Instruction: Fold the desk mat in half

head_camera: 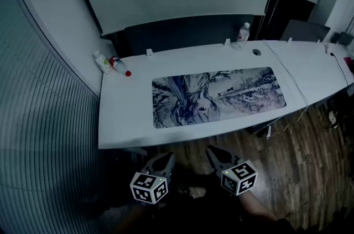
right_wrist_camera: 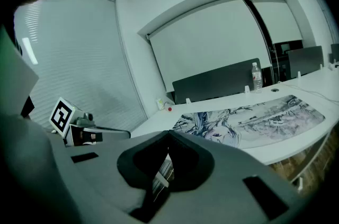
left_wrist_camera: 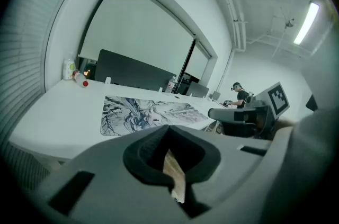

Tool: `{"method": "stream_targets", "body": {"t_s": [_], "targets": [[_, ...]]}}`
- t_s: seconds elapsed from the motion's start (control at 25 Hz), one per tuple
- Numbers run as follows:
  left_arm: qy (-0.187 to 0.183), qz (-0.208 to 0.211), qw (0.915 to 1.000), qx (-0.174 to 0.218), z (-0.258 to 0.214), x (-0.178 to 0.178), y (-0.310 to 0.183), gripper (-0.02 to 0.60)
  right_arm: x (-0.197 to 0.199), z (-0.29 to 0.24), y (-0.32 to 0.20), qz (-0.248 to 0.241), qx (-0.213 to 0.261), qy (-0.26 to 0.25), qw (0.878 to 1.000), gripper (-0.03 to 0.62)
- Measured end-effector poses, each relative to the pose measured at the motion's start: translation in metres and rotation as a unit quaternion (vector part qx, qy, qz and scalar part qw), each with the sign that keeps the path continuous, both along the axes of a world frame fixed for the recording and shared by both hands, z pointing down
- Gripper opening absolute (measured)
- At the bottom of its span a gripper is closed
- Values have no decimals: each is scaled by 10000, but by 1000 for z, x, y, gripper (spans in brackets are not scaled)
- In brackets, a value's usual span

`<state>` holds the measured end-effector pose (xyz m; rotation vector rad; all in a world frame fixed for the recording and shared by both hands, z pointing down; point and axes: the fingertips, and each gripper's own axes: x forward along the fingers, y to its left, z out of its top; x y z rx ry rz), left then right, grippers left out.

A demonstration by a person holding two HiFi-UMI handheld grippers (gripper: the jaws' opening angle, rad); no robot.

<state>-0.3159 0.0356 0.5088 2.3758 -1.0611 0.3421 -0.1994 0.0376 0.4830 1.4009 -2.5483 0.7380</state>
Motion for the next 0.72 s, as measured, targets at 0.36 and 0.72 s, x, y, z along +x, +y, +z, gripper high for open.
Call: {"method": "stream_targets", "body": {"t_s": [0.36, 0.72], "targets": [[-8, 14, 10000, -37, 2, 2, 5, 5, 0, 0, 3, -49, -9, -82, 10000, 23], [-37, 16, 10000, -46, 2, 4, 5, 5, 1, 2, 4, -108, -35, -107, 9999, 25]]}}
